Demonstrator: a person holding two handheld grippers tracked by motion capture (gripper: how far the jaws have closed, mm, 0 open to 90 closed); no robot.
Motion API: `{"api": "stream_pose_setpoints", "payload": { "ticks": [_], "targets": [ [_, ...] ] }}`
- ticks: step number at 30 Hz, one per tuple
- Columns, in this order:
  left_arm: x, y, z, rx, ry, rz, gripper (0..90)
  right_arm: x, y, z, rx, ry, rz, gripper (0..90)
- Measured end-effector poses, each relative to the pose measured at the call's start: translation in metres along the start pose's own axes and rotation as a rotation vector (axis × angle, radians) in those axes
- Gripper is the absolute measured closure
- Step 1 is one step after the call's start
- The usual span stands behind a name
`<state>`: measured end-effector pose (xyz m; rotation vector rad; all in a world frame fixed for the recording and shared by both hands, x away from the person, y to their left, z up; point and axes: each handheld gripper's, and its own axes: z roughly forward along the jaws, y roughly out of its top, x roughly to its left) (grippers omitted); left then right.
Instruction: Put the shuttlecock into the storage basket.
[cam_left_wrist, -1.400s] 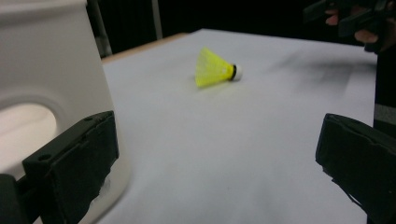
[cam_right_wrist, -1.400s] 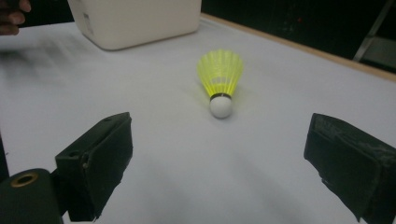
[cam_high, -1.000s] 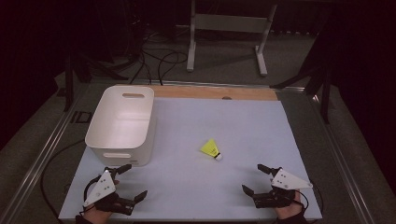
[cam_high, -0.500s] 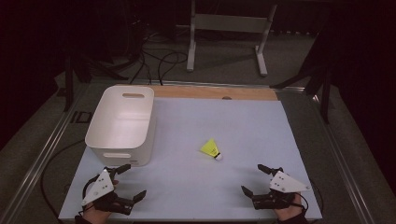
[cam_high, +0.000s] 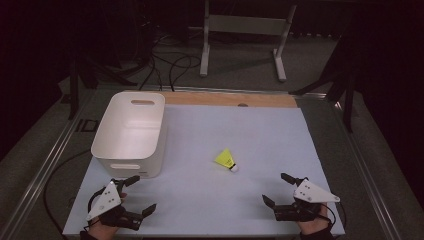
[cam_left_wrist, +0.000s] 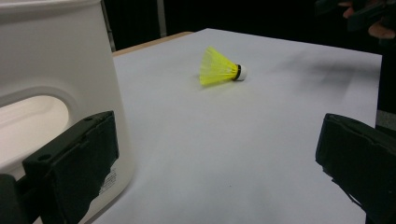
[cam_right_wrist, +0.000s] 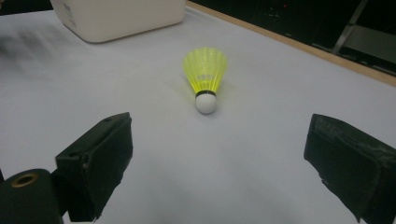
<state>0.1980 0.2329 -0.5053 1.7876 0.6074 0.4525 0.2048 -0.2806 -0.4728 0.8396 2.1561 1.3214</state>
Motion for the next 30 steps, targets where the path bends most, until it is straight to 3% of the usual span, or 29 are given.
{"api": "stream_pose_setpoints", "payload": {
  "ticks": [20,30],
  "targets": [
    [0.000,0.002,-0.001,-0.009,0.005,-0.001,0.0,-0.009,0.044,-0.009,-0.003,-0.055,-0.019,8.0],
    [-0.001,0.002,-0.001,-0.011,0.004,0.000,0.0,-0.010,0.061,-0.005,0.008,-0.052,-0.036,8.3]
  ]
}}
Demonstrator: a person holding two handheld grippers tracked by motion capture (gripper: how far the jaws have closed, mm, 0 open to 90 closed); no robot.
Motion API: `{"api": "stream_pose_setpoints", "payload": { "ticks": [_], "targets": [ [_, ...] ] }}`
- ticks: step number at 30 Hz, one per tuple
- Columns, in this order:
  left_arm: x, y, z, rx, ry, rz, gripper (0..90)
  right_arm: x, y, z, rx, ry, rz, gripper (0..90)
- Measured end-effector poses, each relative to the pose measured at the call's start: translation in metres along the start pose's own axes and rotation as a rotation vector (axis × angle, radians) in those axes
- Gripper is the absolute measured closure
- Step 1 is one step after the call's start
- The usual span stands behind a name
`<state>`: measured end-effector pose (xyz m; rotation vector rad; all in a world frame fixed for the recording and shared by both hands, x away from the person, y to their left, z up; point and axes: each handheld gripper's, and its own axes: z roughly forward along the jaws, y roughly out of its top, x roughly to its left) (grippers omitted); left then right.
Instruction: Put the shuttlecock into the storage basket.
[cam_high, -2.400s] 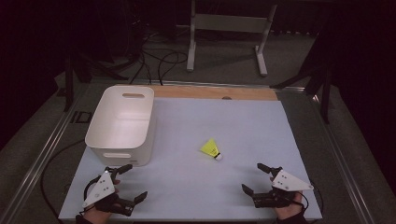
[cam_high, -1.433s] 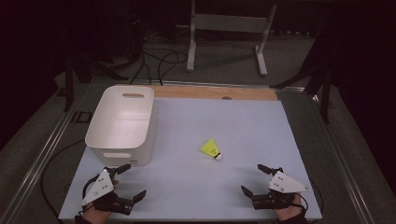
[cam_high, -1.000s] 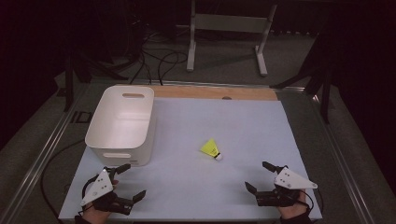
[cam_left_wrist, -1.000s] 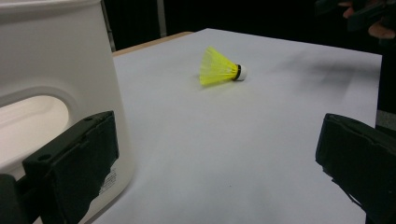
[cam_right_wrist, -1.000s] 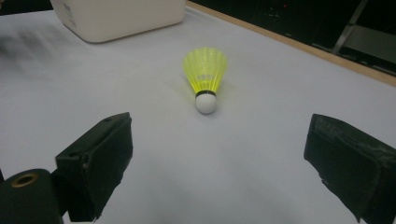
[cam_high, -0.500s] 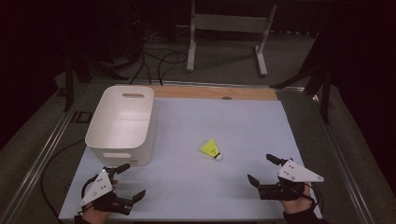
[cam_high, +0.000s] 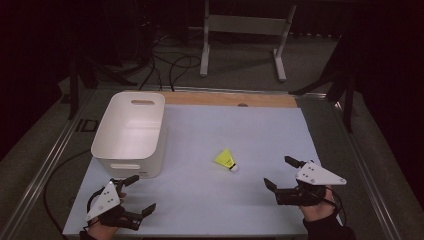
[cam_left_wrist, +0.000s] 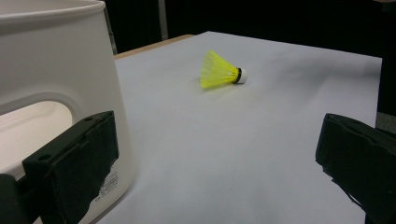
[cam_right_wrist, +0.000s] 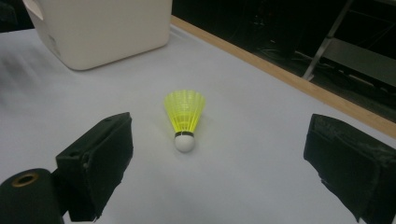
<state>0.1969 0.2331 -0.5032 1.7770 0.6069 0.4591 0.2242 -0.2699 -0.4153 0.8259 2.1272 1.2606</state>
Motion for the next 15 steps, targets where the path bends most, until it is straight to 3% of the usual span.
{"api": "stream_pose_setpoints", "payload": {
  "ticks": [8,15],
  "targets": [
    [0.000,0.000,0.000,-0.004,-0.003,-0.004,0.0,-0.001,0.012,0.004,0.002,0.005,-0.002,8.7],
    [0.001,0.000,-0.001,-0.004,-0.001,-0.006,0.0,0.000,0.023,0.007,-0.001,0.006,-0.033,8.8]
  ]
}}
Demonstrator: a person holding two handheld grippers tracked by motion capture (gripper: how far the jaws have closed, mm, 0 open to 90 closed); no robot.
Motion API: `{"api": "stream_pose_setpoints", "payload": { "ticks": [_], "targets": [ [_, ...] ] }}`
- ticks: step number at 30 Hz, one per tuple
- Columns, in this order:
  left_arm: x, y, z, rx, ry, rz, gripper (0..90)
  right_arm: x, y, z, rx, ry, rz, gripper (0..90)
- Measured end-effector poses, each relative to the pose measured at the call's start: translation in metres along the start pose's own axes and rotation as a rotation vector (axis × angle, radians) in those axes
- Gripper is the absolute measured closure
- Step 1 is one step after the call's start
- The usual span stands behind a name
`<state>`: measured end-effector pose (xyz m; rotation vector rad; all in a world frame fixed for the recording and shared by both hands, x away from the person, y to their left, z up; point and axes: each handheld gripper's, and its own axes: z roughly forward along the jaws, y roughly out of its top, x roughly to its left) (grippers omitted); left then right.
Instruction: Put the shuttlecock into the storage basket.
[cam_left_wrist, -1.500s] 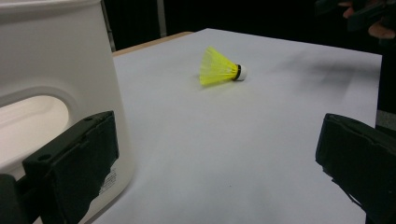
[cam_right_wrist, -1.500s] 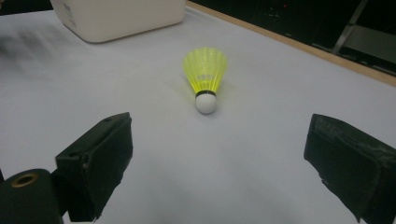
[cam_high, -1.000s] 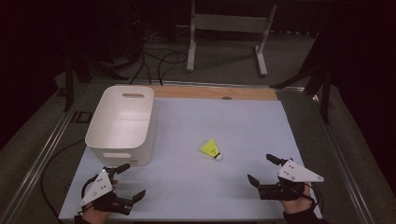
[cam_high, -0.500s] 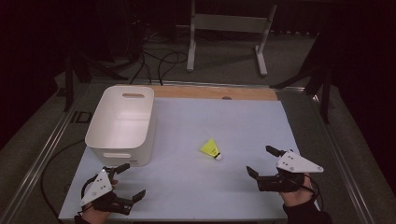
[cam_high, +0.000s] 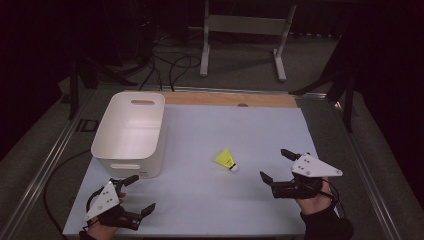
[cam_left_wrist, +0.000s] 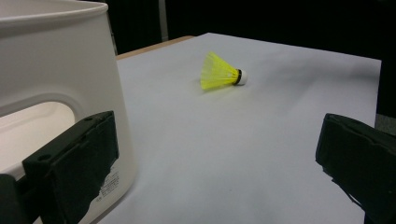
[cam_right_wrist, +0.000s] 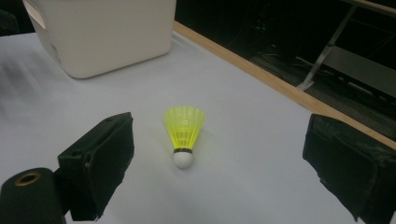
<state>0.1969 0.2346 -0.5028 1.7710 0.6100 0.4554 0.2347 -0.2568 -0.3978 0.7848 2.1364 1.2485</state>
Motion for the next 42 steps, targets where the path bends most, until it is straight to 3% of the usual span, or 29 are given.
{"api": "stream_pose_setpoints", "payload": {
  "ticks": [24,36,42],
  "targets": [
    [0.000,0.000,-0.001,-0.002,-0.002,0.009,0.0,0.003,0.026,0.032,0.072,0.013,-0.020,7.8],
    [0.000,0.000,-0.001,-0.003,-0.004,0.008,0.0,0.007,0.033,0.041,0.047,0.052,-0.013,7.4],
    [-0.001,0.001,-0.001,-0.005,-0.004,0.007,0.0,0.012,0.037,0.049,0.062,0.030,0.002,7.4]
  ]
}}
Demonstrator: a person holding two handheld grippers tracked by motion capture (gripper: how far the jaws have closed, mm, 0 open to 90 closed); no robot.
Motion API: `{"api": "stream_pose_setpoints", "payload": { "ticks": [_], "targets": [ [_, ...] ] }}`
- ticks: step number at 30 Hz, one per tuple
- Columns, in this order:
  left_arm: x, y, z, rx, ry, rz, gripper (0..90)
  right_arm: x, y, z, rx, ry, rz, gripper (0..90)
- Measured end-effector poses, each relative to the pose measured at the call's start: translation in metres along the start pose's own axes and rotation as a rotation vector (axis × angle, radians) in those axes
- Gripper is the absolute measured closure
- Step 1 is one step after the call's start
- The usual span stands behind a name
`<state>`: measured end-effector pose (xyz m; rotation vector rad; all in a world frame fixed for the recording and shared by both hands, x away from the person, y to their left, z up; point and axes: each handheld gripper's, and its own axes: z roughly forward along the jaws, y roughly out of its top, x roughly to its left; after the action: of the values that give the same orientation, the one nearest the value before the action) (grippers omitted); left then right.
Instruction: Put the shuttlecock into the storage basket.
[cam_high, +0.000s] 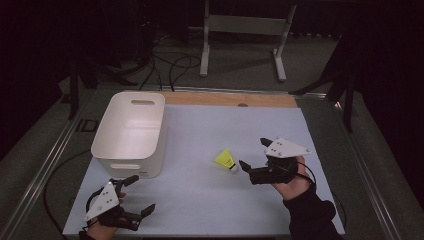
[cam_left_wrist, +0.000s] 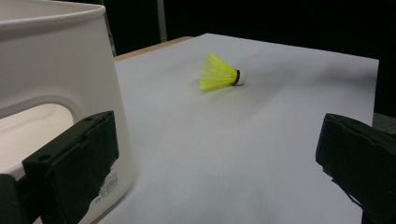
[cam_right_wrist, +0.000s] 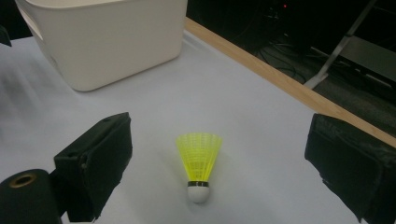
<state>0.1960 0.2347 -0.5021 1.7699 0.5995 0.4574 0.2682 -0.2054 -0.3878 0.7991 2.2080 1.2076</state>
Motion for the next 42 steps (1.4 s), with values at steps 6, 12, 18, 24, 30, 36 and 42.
{"api": "stream_pose_setpoints", "payload": {
  "ticks": [6,12,18,24,30,36,42],
  "targets": [
    [0.000,0.000,0.000,0.001,-0.002,0.000,0.0,0.001,0.002,0.008,0.012,0.005,0.008,7.4],
    [0.000,0.000,0.000,-0.004,-0.002,-0.004,0.0,0.002,0.002,0.019,0.033,0.006,0.023,7.4],
    [0.000,0.000,0.000,-0.005,-0.003,-0.005,0.0,0.003,0.002,0.027,0.058,0.019,0.025,7.5],
    [0.000,0.000,0.000,-0.004,-0.005,-0.008,0.0,0.000,0.003,0.034,0.092,0.016,0.033,7.5],
    [0.001,0.000,0.000,-0.001,-0.007,-0.008,0.0,-0.002,0.002,0.041,0.132,0.009,0.050,7.6],
    [0.001,0.000,0.000,0.001,-0.013,-0.005,0.0,-0.003,0.000,0.045,0.160,0.020,0.077,7.6],
    [0.001,0.000,0.000,-0.002,-0.011,-0.009,0.0,-0.002,-0.002,0.051,0.181,0.024,0.078,7.6]
  ]
}}
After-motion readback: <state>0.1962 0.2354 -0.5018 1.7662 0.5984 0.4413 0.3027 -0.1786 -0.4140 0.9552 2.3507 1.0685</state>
